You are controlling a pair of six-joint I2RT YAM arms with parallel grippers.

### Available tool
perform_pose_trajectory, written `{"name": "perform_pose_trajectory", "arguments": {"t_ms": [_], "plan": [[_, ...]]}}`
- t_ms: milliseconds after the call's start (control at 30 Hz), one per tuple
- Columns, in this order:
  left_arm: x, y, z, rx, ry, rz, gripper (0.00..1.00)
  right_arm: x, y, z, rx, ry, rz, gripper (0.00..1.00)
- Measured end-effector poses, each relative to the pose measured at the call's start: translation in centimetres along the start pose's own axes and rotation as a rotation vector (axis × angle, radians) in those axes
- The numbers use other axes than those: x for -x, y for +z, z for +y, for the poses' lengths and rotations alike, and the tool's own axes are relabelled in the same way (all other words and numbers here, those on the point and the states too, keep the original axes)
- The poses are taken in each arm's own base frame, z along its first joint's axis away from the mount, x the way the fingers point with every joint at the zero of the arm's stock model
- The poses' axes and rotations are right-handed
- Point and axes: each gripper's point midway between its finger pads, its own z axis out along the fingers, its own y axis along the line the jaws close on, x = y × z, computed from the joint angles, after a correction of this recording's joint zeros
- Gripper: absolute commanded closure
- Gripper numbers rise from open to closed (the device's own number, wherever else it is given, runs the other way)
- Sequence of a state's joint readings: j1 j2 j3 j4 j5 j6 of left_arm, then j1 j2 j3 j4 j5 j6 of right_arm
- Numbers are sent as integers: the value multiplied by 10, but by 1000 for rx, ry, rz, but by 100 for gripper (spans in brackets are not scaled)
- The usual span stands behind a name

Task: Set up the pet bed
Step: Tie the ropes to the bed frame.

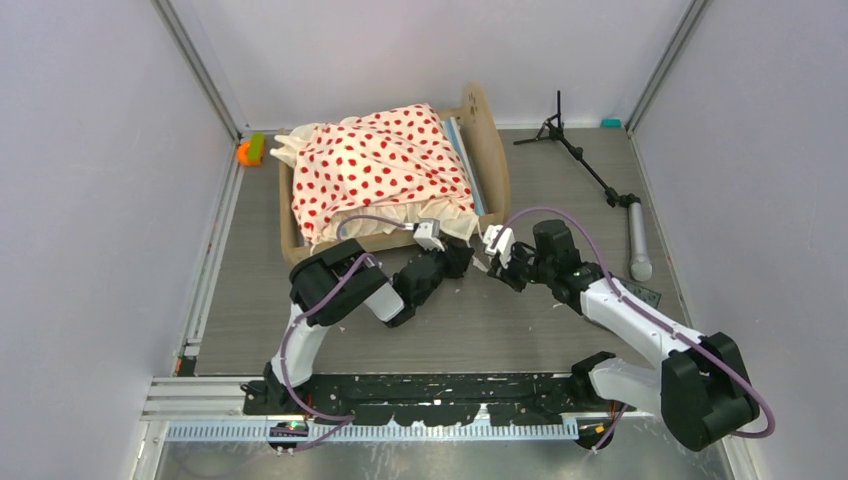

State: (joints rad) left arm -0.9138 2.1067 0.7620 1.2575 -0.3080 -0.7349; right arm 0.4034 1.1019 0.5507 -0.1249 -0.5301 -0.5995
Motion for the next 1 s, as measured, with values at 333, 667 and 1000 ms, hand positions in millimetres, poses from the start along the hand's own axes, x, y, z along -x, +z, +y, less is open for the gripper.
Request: {"name": "perform_pose_trajectory", "arguments": {"t_ms": [333, 667, 1000], "plan": [[15, -13, -23, -80, -33, -2, 93, -8, 11, -12, -42, 87, 38, 100], [18, -20, -26, -98, -34, 4, 98, -11, 10, -23, -112, 129, 57, 100], [27, -26, -31, -108, -34, -7, 99, -10, 16, -36, -157, 164, 56, 100]]}}
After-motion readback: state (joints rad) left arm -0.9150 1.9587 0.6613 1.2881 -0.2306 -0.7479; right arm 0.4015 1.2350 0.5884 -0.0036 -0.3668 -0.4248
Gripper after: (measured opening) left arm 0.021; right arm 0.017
